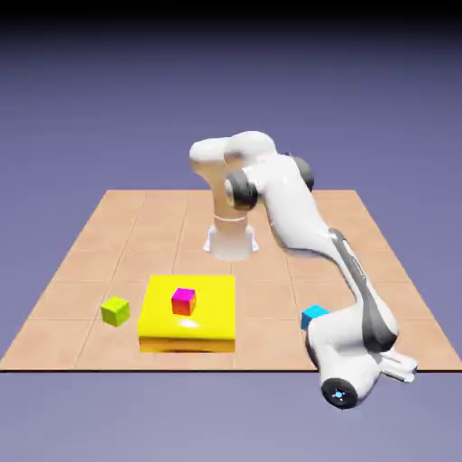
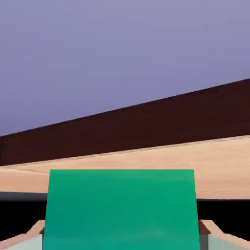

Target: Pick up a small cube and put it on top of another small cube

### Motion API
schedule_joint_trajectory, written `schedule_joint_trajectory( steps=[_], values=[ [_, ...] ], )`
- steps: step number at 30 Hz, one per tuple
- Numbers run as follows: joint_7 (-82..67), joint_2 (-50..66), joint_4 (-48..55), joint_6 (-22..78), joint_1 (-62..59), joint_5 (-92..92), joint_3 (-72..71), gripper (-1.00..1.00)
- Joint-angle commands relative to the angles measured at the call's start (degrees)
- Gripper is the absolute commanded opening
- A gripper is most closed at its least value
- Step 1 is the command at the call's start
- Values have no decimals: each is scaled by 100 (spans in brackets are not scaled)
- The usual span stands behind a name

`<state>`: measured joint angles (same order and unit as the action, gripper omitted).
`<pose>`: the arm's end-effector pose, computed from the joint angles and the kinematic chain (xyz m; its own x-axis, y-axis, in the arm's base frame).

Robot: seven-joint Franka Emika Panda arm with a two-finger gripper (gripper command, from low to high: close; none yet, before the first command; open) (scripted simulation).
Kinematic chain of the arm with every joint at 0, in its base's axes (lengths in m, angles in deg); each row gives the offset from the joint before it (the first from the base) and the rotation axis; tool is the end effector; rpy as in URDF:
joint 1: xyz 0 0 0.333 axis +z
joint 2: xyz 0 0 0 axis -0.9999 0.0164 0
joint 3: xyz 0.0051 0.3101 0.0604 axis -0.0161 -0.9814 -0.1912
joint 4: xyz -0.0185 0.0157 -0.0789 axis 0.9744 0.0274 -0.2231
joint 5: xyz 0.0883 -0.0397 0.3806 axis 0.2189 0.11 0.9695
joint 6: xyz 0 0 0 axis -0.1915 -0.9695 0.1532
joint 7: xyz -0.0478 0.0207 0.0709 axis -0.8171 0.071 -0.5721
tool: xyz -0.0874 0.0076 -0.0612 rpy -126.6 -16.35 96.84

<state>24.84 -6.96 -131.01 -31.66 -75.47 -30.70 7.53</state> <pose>0.6054 0.2838 0.0718 -0.2102 -0.7049 -0.6775 -0.5573 -0.4829 0.6754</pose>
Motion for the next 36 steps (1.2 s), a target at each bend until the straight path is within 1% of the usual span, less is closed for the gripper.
schedule_joint_trajectory(
  steps=[1, 3, 4, 11, 25, 27, 29, 36],
  values=[
    [78, 60, 208, 144, -51, -24, 2, -100],
    [230, 63, 552, 352, -116, -69, 39, -100],
    [227, -120, 589, 353, -124, -143, 139, -100],
    [-1517, -713, 647, 1122, -1299, -1349, 1377, -100],
    [-5006, -697, 522, 2658, -3613, -3287, 3210, -100],
    [-5294, -322, 437, 2785, -3793, -3300, 3162, -100],
    [-5344, -245, 420, 2806, -3823, -3297, 3147, -100],
    [-5424, -740, -1032, 1932, -3485, -3333, 3186, -100]
  ],
)
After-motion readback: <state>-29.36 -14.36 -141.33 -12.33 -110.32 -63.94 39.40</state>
